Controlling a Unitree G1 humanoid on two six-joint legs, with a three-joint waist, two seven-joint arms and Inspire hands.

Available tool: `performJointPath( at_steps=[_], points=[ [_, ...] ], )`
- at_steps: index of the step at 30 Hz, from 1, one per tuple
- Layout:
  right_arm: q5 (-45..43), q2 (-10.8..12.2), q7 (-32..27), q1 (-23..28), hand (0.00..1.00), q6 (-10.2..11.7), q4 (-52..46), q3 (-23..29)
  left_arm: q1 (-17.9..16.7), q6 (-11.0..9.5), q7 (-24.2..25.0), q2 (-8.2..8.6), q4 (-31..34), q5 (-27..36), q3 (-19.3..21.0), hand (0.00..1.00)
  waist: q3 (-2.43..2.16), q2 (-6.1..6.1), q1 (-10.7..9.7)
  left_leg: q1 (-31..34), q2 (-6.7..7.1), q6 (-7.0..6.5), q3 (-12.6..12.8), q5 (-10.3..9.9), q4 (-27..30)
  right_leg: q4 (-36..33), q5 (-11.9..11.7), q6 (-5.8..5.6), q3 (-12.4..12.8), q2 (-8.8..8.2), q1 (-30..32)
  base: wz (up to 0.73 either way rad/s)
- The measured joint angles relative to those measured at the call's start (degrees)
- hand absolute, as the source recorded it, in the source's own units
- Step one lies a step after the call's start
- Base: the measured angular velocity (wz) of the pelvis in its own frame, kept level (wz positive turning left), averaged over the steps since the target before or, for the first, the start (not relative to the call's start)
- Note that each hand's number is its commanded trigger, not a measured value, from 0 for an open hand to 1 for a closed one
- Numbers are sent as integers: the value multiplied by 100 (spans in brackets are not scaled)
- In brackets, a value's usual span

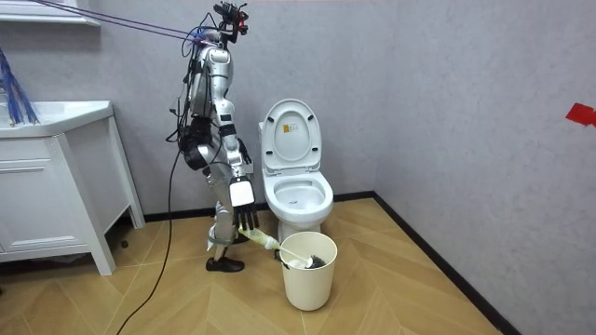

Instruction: Brush toilet

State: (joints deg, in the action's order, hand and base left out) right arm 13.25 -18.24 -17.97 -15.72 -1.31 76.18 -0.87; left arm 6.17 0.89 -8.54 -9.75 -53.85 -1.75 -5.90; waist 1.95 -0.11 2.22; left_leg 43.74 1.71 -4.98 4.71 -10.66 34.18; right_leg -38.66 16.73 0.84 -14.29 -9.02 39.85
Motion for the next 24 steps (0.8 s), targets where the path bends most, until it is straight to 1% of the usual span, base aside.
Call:
performJointPath(
  at_steps=[3,6,8,11,13,15,16,17,19,21,24],
  points=[
    [89,-44,3,-9,0,7,-11,-104,-20,-8,-3,5,309,0,-209,0,3,18,21,296,-12,-12,-12,-14,215,-217,47,20,17,-6,280,6],
    [231,-61,19,-42,0,10,-15,-245,61,-51,-2,7,514,33,-358,0,5,34,100,483,-37,-1,-12,-28,347,-354,76,55,21,-13,465,0],
    [287,-86,36,-113,0,5,-34,-289,154,-89,-2,3,615,129,-426,0,7,45,140,631,-38,2,-2,-27,423,-476,99,93,16,-68,633,0],
    [342,-123,56,-188,0,21,-60,-317,219,-117,-2,5,790,253,-526,0,15,61,134,850,0,3,4,-29,568,-724,185,129,2,-178,871,10],
    [321,-205,56,-333,0,12,-89,-457,248,-128,-5,-11,873,514,-583,0,34,102,140,1008,-6,9,-2,-42,681,-852,212,155,12,-194,1033,2],
    [253,-309,56,-483,0,11,-85,-469,302,-129,-6,-27,903,564,-635,0,43,119,163,1229,-8,17,-1,-50,809,-1007,229,182,32,-198,1255,2],
    [254,-395,55,-573,0,10,-82,-479,365,-129,-9,-46,912,612,-711,0,57,136,169,1383,-8,16,-3,-56,921,-1132,258,197,30,-204,1410,6],
    [253,-432,51,-608,0,10,-82,-479,388,-129,-9,-49,920,624,-735,0,66,144,177,1447,-7,17,-5,-59,968,-1194,272,204,37,-212,1474,9],
    [268,-540,42,-777,0,9,-73,-507,432,-128,-8,-50,955,665,-827,0,75,143,233,1627,4,23,1,-62,1098,-1384,331,238,40,-291,1672,8],
    [259,-585,30,-830,0,12,-91,-520,414,-127,-6,-57,1051,664,-858,0,77,139,277,1714,6,41,1,-72,1162,-1484,374,270,43,-315,1771,7],
    [249,-593,-3,-1012,0,0,-125,-535,336,-124,-6,-182,1288,669,-904,0,79,134,279,1927,0,89,2,-57,1219,-1596,387,313,56,-325,2013,3]
  ],
)
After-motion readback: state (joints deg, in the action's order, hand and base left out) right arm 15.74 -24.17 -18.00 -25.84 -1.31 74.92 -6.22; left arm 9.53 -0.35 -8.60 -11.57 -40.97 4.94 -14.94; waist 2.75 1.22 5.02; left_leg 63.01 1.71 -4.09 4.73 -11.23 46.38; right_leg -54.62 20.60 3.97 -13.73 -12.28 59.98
